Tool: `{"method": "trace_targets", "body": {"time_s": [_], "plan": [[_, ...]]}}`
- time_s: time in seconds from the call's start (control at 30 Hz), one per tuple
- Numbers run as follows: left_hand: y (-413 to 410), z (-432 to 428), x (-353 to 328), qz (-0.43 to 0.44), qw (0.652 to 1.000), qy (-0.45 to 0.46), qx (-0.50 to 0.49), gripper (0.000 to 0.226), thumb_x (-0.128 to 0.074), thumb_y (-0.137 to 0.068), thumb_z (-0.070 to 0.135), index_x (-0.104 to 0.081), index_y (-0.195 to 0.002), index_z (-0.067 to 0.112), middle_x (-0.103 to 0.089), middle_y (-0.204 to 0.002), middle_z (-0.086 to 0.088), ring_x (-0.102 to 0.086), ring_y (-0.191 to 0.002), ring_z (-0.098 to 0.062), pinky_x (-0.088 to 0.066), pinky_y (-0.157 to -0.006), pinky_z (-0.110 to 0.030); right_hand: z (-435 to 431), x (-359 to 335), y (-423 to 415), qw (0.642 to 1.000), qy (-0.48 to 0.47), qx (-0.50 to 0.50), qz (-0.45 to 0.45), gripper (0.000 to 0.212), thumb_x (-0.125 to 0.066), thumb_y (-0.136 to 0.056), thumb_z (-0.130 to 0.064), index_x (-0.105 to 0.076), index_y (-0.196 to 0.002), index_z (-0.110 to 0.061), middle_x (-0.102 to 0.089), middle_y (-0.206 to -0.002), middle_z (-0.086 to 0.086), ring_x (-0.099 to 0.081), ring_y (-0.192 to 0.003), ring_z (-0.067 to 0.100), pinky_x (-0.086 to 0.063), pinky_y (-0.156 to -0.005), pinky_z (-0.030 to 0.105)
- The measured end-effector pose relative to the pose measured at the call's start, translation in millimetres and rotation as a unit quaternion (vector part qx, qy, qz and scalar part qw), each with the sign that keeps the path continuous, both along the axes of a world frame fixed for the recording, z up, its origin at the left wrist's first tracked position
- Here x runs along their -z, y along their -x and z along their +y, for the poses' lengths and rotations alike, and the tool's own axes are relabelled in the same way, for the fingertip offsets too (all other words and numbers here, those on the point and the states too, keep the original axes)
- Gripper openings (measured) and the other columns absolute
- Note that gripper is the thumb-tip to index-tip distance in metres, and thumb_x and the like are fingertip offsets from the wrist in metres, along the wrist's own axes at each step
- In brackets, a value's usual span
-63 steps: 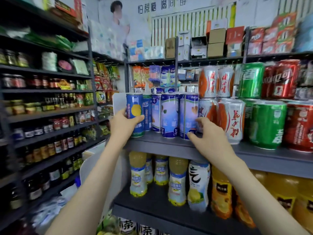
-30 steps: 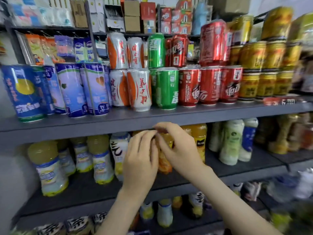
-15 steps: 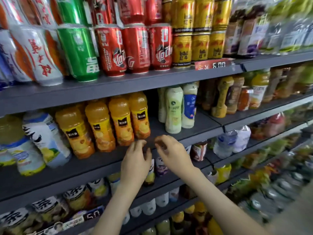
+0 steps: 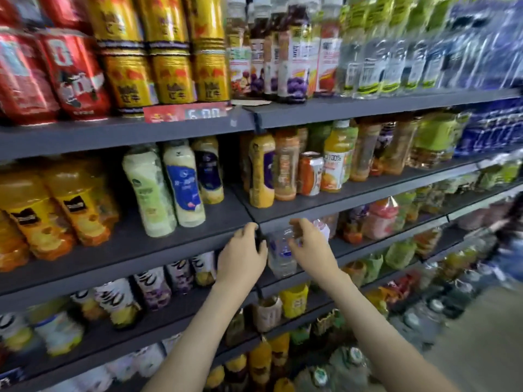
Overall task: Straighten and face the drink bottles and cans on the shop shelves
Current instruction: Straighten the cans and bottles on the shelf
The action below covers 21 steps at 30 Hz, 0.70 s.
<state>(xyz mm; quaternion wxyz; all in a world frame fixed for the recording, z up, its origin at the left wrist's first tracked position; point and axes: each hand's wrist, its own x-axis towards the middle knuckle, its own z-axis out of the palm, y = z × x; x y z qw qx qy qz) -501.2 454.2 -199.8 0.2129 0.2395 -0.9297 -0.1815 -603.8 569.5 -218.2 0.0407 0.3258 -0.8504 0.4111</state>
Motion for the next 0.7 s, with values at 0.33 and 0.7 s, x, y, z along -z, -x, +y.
{"method": "trace_targets", "body": {"time_s": [0.33, 0.7], "plan": [[167.8, 45.9, -26.0, 0.077, 0.991, 0.094, 0.063, 0.065, -0.051, -0.093, 0.018, -0.019, -0.149, 0.027, -0.033, -0.137, -0.009, -0.047, -0.118, -0.028, -0.047, -0.085, -0.038, 59.9, -12.7, 136.9, 0.999, 0.031, 0.028, 0.024, 0.033, -0.056, -0.088, -0.007, -0.048, -0.120, -0.006, -0.056, -0.114, 0.011, -0.053, -0.109, 0.026, -0.042, -0.082, 0.028], [256.8, 51.4, -23.3, 0.093, 0.981, 0.148, -0.088, 0.057, -0.059, -0.089, 0.036, -0.034, -0.136, 0.016, -0.032, -0.142, -0.023, -0.042, -0.122, -0.039, -0.045, -0.091, -0.040, 55.4, -14.9, 225.7, 0.996, 0.012, -0.077, 0.050, 0.039, -0.059, -0.088, -0.008, -0.048, -0.125, -0.006, -0.057, -0.119, 0.011, -0.054, -0.110, 0.026, -0.044, -0.087, 0.031]]}}
